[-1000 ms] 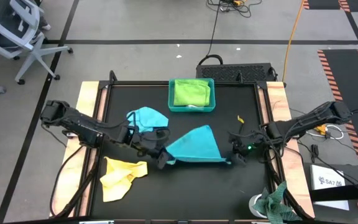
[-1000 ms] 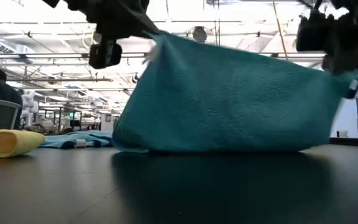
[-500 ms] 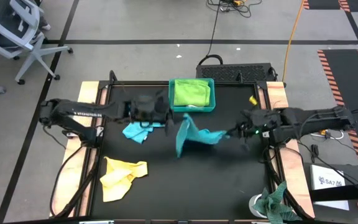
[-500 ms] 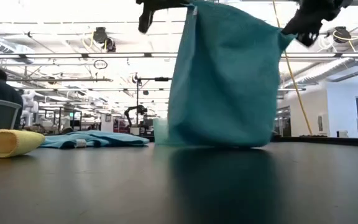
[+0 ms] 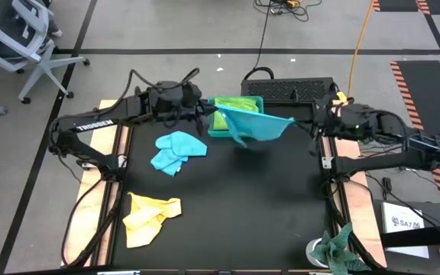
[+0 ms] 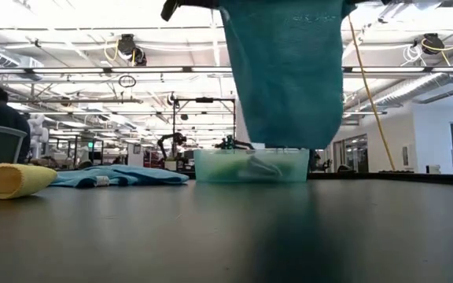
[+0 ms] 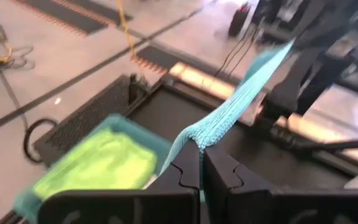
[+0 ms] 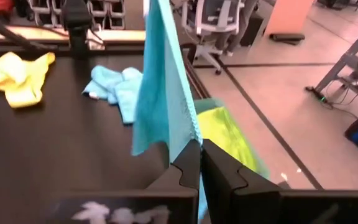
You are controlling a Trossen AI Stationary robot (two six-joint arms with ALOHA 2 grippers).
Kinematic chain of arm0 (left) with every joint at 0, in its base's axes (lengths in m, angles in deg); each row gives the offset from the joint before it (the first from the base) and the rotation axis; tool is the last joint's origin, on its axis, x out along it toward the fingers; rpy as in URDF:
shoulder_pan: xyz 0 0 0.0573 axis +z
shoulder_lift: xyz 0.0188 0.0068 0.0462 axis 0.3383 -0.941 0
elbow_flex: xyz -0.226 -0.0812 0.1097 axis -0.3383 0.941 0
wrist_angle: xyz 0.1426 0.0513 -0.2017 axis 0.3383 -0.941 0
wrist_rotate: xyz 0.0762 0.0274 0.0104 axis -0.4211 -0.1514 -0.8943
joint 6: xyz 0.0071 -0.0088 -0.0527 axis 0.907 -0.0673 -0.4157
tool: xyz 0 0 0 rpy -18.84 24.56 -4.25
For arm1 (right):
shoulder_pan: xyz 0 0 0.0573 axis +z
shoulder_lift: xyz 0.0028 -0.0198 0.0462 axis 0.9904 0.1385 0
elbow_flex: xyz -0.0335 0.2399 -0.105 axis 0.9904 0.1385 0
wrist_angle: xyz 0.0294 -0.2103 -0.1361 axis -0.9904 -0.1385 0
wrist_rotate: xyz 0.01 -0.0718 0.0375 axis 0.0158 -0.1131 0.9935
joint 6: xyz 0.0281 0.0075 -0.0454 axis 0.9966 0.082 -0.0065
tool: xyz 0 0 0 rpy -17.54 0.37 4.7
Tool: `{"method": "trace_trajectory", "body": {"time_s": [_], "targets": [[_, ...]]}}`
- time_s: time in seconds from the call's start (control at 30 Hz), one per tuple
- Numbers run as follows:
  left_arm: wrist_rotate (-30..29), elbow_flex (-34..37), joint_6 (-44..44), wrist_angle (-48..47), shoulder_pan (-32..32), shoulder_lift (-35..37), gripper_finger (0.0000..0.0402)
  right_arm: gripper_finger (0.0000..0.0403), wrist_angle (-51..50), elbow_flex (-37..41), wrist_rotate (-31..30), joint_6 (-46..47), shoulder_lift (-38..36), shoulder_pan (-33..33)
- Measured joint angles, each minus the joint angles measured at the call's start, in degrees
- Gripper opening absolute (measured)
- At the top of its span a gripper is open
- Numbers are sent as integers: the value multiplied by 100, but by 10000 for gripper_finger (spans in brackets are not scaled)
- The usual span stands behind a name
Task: Fold microfiber towels
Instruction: Fold the bottom blue microfiber towel
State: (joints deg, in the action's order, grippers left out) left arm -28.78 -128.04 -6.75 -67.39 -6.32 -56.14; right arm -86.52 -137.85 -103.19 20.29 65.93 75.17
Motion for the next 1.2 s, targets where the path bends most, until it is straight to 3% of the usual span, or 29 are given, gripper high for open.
{"method": "trace_trajectory", "body": {"time_s": [0.17, 0.6, 1.2], "targets": [[94, 2, -64, -630, -58, -186, 1, 0, -163, -50, 33, -36, 16, -57], [114, 3, -46, -1113, -140, -279, 1, 0, -967, -50, 38, 125, 458, -57], [127, 345, 138, -1216, 26, -344, 3, 0, -1048, -48, -379, -550, 659, -265]]}}
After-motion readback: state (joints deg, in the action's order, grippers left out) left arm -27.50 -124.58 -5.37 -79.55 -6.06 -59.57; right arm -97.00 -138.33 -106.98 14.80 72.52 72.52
